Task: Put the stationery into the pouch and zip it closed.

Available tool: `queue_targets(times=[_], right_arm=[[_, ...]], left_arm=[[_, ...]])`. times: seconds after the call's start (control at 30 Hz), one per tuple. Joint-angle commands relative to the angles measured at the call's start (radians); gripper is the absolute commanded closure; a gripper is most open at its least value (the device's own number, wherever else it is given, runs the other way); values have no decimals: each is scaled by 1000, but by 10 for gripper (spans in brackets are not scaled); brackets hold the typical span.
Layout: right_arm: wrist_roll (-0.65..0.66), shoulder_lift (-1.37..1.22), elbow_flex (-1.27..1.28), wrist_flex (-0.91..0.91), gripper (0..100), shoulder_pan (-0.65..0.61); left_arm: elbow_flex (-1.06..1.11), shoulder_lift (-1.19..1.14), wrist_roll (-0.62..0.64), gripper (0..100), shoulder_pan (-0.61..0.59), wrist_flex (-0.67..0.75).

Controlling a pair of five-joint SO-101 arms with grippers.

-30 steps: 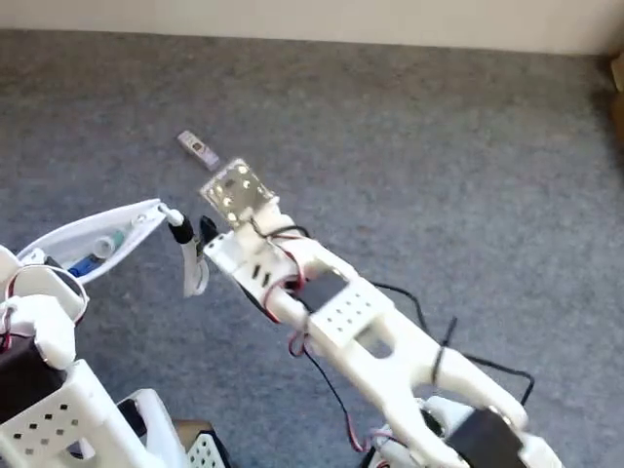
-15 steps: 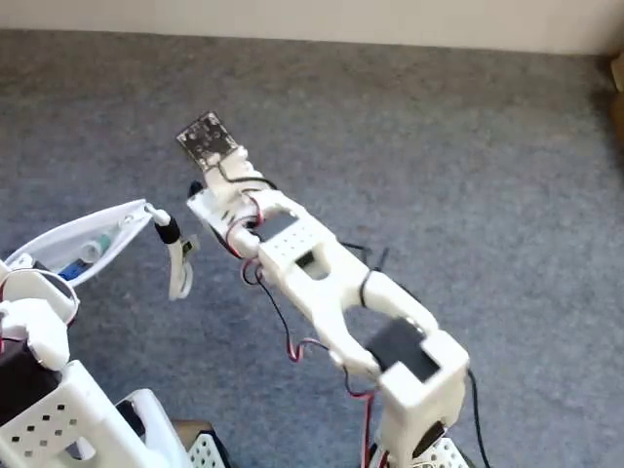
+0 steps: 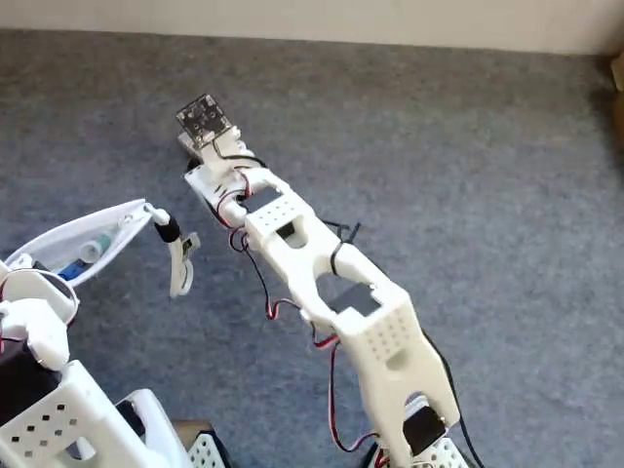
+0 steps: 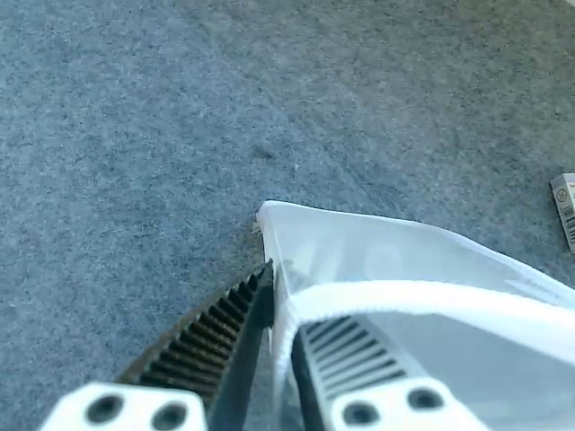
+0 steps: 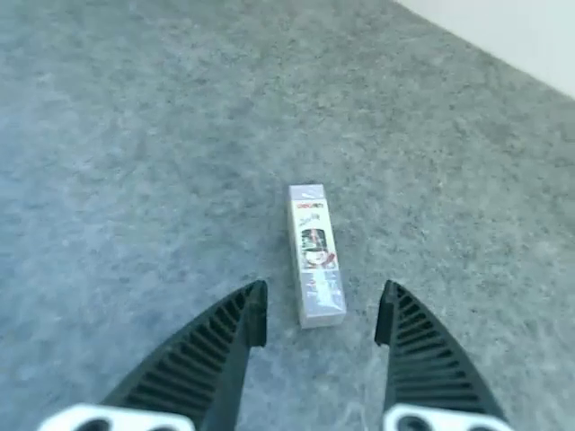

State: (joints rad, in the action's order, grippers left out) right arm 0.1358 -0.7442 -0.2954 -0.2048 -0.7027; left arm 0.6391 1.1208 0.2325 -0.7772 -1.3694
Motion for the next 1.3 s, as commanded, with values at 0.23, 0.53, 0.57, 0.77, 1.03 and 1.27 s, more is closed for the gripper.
queue_targets(times=[0.23, 0.53, 0.57, 0.77, 1.03, 1.27], right_arm=[[-3, -206, -305, -5, 810, 18], [-3, -269, -352, -7, 856, 13], [-2, -269, -351, -7, 896, 13], [-2, -262, -348, -8, 985, 16], [-2, -193, -406, -300, 995, 19], [-2, -54, -421, -621, 995, 21]], left_arm=[[-8, 30, 9, 993, -8, 37], [-8, 30, 9, 993, -8, 37], [-8, 30, 9, 993, -8, 37], [21, 36, 9, 993, -8, 58], [48, 38, 9, 993, -8, 84], [48, 38, 9, 993, -7, 84]])
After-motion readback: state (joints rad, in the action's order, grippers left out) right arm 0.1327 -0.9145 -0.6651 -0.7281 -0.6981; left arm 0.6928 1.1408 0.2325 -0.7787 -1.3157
